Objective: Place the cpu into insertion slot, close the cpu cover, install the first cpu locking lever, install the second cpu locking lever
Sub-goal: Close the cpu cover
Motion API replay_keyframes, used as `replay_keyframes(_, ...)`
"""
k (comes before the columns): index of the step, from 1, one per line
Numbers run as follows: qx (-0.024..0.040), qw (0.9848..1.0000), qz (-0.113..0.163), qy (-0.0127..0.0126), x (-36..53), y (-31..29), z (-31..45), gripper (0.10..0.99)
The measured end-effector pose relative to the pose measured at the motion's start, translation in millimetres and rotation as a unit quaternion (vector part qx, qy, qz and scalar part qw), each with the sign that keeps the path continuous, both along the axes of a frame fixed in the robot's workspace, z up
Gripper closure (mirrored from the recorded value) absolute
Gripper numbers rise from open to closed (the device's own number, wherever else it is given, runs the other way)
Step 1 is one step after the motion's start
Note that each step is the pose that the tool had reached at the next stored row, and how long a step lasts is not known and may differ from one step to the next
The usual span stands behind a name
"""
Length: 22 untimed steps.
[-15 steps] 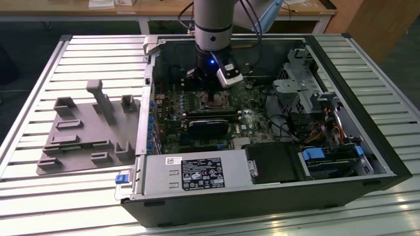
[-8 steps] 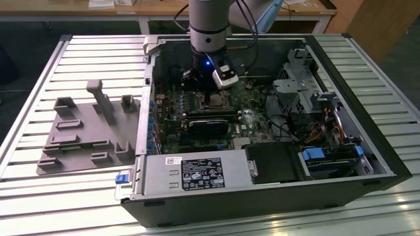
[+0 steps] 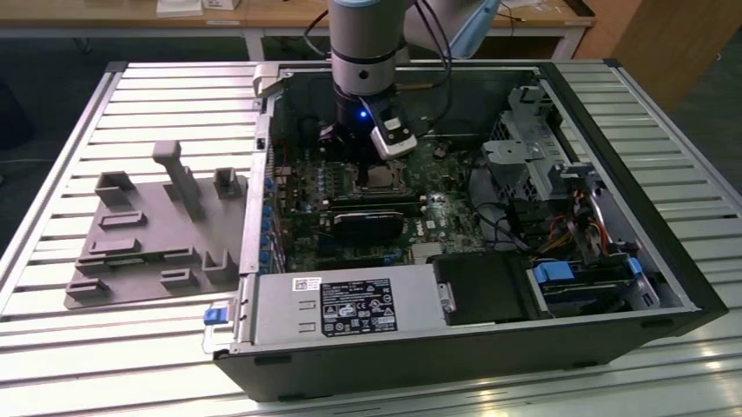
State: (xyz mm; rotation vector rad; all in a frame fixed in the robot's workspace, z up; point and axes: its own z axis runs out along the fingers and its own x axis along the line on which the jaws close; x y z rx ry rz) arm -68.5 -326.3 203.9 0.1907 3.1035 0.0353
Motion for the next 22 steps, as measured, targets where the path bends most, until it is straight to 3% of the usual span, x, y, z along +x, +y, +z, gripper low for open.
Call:
replay_keyframes(11, 0.0008, 1.0000, 0.000, 0.0000, -1.8, 0.0, -3.1, 0.984)
replay_keyframes(17, 0.0065, 1.0000, 0.000, 0.0000, -1.8, 0.0, 1.1, 0.984)
replay_keyframes(19, 0.0148, 0.9999, 0.000, 0.0000, -1.8, 0.0, 1.4, 0.984)
replay_keyframes(22, 0.0405, 0.9992, 0.000, 0.0001, -1.8, -0.1, 1.5, 0.984)
